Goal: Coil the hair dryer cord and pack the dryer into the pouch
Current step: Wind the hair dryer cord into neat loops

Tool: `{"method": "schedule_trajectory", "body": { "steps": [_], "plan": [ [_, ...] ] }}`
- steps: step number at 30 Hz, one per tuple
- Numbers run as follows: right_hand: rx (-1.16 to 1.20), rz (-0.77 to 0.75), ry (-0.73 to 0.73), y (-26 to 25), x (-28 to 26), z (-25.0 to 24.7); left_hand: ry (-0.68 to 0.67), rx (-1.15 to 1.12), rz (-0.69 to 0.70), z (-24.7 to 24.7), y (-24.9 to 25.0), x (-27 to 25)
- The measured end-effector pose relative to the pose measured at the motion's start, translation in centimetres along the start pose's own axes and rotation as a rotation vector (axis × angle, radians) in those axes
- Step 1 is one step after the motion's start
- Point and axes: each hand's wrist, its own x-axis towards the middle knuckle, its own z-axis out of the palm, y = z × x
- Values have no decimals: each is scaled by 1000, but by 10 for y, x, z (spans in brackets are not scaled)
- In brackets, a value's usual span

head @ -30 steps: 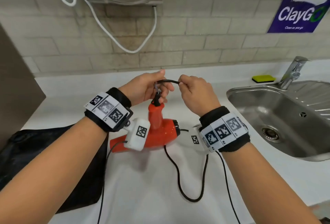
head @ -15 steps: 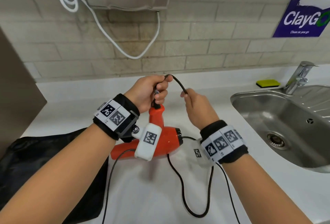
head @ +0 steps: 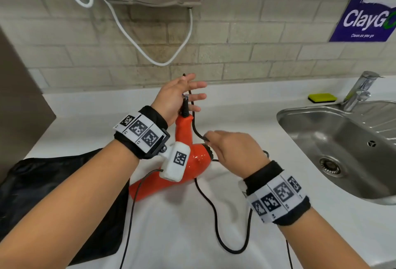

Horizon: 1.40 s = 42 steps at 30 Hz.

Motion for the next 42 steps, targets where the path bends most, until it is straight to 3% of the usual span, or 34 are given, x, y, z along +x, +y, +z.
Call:
{"method": "schedule_trajectory", "body": {
  "steps": [5,11,14,17,22,31,35,39,42],
  "plan": [
    [144,-53,345,-7,20,-34,-148,256,15,0,1,-8],
    [207,109,435,-14,53,-46,-230,226,-9,13,5,-13],
    [274,234,395,-8,63,-48,-326,152,-63,14,5,-15],
    [409,288,305,7,68,-49,-323,223,-50,11,0,-14],
    [567,292,286,26,62,-43,-264,84,-82,2,-1,-6],
    [746,230,343,27,56,-26,-337,62,-225,-4,5,-5],
    [732,227,424,26,56,-26,-368,81,-221,-3,9,-7],
    [746,205,463,21,57,-21,-317,96,-186,-5,8,-6],
    [634,271,308,24,51,-3,-262,-27,-182,-11,7,-1]
  ]
}}
